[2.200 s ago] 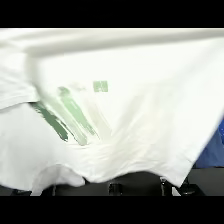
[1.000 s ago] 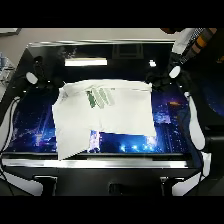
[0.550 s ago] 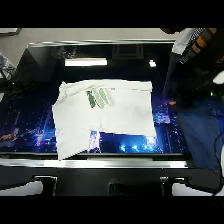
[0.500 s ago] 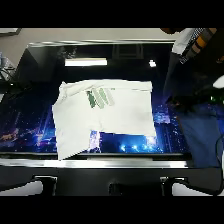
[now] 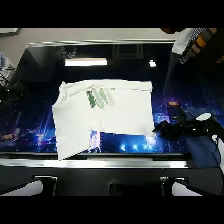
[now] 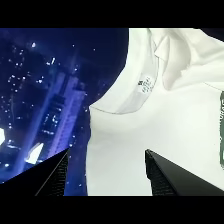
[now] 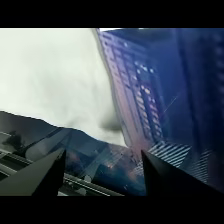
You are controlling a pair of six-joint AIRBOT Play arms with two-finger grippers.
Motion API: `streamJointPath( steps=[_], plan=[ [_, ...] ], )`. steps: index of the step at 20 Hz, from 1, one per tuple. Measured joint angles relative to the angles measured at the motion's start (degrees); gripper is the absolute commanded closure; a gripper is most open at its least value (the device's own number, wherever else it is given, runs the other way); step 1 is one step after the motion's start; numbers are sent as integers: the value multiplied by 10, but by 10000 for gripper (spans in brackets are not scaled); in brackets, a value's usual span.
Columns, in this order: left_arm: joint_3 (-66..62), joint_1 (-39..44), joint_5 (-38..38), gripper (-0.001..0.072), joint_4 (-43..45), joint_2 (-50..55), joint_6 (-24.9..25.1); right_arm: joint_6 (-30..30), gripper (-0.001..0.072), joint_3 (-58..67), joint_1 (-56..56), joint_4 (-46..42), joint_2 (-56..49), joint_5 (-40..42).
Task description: Fold the clothes and pants, and hang the long-sleeved shirts on hangers.
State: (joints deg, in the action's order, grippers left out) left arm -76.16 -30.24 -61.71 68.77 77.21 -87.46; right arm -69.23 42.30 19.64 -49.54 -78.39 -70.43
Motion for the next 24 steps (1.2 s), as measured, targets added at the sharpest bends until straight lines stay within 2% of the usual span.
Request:
streamJointPath(
  steps=[5, 7, 8, 9, 10, 12, 17, 21, 24],
  plan=[
    [5, -1, -23, 175, -1, 0, 0, 40, 204, -18, -4, 74, -35, 18],
    [19, -7, -34, 175, -3, -1, 0, 46, 317, -21, -18, 85, -46, 27],
    [31, -12, -39, 175, -3, -3, 0, 48, 462, -21, -28, 87, -51, 33],
    [46, -20, -42, 175, -5, -6, 0, 48, 654, -22, -37, 87, -54, 41],
    [66, -30, -44, 175, -9, -12, 3, 49, 685, -23, -43, 86, -56, 50],
    [115, -59, -46, 176, -28, -29, 26, 47, 685, -23, -51, 87, -57, 55],
    [251, -125, -51, 176, -116, -54, 128, 41, 685, -23, -57, 79, -37, 76],
    [322, -130, -47, 176, -176, -57, 195, 38, 685, -23, -58, 78, 11, 70],
    [345, -111, -30, 176, -198, -42, 222, 37, 685, -23, -58, 81, 46, 63]
  ],
)
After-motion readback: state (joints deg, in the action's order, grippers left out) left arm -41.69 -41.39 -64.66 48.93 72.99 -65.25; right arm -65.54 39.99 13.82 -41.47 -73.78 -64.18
